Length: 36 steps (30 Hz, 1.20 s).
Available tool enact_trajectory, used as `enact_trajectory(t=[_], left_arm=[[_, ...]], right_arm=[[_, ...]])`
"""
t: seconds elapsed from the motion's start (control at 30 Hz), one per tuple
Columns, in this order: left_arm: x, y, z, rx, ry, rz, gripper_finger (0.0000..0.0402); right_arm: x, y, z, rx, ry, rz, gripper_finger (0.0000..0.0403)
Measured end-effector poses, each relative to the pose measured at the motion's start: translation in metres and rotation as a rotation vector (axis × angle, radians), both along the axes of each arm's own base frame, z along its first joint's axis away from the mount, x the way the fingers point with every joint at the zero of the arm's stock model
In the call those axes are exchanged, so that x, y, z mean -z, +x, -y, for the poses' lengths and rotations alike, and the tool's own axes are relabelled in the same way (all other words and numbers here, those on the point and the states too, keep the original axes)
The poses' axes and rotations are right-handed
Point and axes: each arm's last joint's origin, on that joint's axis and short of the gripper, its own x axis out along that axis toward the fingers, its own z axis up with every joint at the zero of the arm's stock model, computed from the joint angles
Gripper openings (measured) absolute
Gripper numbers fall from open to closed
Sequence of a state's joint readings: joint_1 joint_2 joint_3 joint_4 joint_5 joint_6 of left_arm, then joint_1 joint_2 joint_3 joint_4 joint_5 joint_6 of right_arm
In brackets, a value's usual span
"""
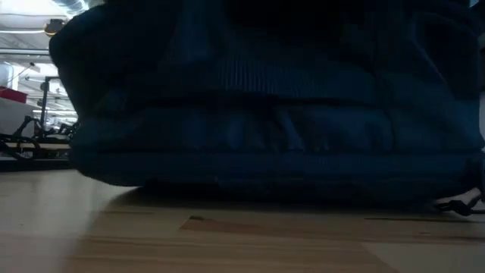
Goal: Unpack backpack
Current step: Open the black backpack
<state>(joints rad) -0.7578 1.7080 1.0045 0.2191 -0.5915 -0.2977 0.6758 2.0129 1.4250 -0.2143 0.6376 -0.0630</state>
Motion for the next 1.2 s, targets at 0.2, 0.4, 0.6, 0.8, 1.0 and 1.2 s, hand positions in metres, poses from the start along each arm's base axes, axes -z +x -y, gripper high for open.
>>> enact_trajectory(t=[0.2,0.4,0.6,0.8,1.0,1.2], left_arm=[[0.012,-0.005,-0.003,0.02,0.001,-0.023,0.0],[0.014,-0.009,-0.008,0.018,0.007,-0.029,0.0],[0.008,-0.024,-0.022,0.0,-0.005,-0.014,0.0],[0.009,-0.04,-0.038,-0.016,-0.014,-0.019,0.0],[0.018,-0.052,-0.056,-0.009,-0.04,-0.048,0.0],[0.028,-0.063,-0.086,-0.04,-0.038,-0.075,0.0]], right_arm=[[-0.011,-0.003,-0.004,0.035,-0.006,-0.034,0.0004],[-0.012,-0.011,-0.006,0.081,-0.011,-0.082,0.0001],[-0.013,-0.026,-0.009,0.14,-0.015,-0.102,0.0],[-0.027,-0.041,-0.016,0.166,0.002,-0.065,0.0],[-0.028,-0.049,-0.018,0.188,0.022,-0.07,0.0],[-0.028,-0.049,-0.018,0.2,0.025,-0.064,0.0]])
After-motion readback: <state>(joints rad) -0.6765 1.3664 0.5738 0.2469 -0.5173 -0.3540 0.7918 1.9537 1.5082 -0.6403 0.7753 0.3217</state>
